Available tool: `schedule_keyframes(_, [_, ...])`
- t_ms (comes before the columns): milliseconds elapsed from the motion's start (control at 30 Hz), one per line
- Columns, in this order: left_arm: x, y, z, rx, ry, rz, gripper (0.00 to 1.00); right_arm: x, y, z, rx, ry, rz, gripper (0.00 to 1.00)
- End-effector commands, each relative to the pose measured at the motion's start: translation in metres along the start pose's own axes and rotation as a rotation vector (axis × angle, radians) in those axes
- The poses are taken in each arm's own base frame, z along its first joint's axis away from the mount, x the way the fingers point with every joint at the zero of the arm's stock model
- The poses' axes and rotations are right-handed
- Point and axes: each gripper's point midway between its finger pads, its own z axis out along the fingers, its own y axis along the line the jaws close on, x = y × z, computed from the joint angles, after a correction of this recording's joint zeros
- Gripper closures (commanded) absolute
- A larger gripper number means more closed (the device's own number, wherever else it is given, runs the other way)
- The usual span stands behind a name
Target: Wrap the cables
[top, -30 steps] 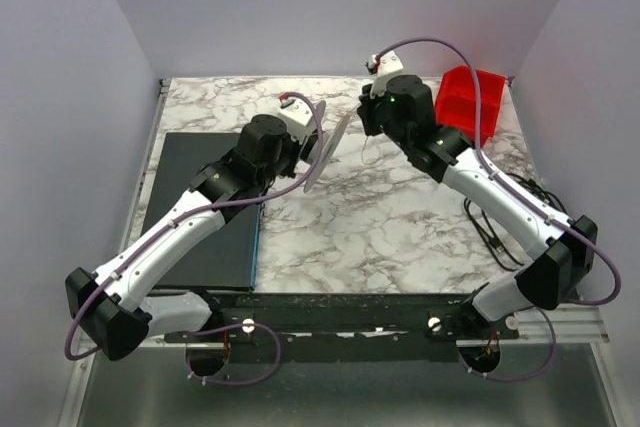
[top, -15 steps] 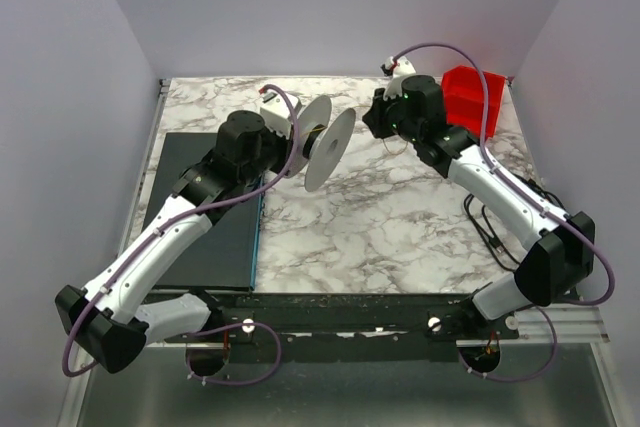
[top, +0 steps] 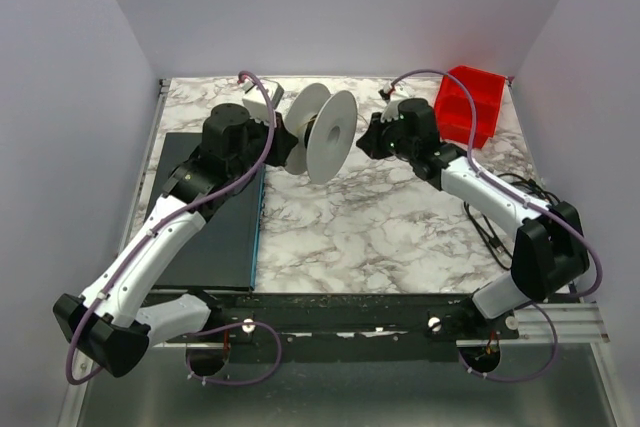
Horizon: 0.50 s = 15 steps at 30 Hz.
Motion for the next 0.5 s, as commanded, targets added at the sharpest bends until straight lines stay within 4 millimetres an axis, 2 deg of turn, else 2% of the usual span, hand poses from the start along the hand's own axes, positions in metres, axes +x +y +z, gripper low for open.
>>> schedule_keyframes(0, [-0.062, -0.012, -0.017, 0.034, -0.200, -0.082, 1.00, 0.016, 0.007, 0.010, -0.077, -0.001, 0.050, 0.91])
schedule_keyframes(200, [-0.067, -0.005, -0.014, -0.009, -0.219, -0.137, 1.00, 0.041, 0.022, 0.013, -0.189, 0.030, 0.112, 0.89])
schedule_keyframes(467, [-0.066, 0.016, -0.010, -0.135, -0.243, -0.257, 1.00, 0.065, 0.029, 0.012, -0.243, 0.046, 0.210, 0.88])
